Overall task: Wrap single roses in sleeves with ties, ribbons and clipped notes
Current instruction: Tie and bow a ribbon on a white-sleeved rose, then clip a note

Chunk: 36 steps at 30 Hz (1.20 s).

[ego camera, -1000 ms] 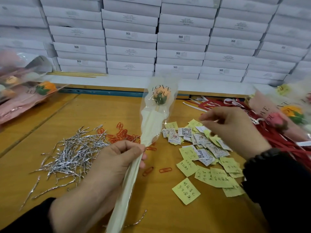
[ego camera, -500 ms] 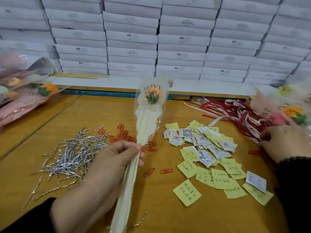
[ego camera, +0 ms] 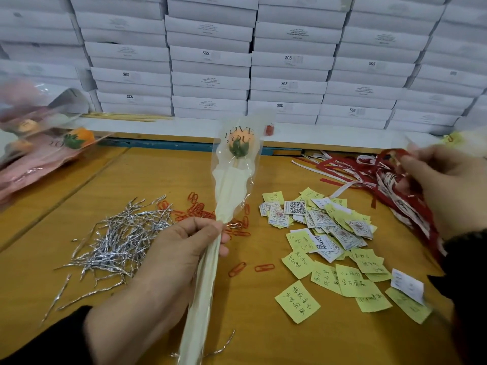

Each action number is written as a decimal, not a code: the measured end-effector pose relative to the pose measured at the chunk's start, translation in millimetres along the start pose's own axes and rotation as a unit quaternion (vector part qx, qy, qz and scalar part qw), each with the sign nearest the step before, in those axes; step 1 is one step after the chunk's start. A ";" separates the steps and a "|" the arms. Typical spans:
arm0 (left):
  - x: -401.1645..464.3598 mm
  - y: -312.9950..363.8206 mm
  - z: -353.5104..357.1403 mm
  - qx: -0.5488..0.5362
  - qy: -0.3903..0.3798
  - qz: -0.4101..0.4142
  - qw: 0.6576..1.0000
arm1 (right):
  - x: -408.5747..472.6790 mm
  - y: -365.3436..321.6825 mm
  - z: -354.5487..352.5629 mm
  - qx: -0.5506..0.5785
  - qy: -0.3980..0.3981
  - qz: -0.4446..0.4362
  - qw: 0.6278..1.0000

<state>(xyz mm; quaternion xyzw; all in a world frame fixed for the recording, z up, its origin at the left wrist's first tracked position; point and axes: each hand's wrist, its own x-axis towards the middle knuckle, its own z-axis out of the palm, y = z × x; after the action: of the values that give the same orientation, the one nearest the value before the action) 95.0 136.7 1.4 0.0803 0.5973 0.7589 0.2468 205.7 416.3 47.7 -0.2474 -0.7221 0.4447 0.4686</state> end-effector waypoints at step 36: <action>12.3 6.9 -6.4 0.007 0.088 0.063 0.994 | -50.1 -41.6 59.1 -0.107 -0.543 0.116 0.825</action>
<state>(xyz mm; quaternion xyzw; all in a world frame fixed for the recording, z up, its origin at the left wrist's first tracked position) 79.7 135.8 4.1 0.0523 0.6156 0.7729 0.1446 177.2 333.2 51.4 -0.0959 -0.8689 0.4783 -0.0836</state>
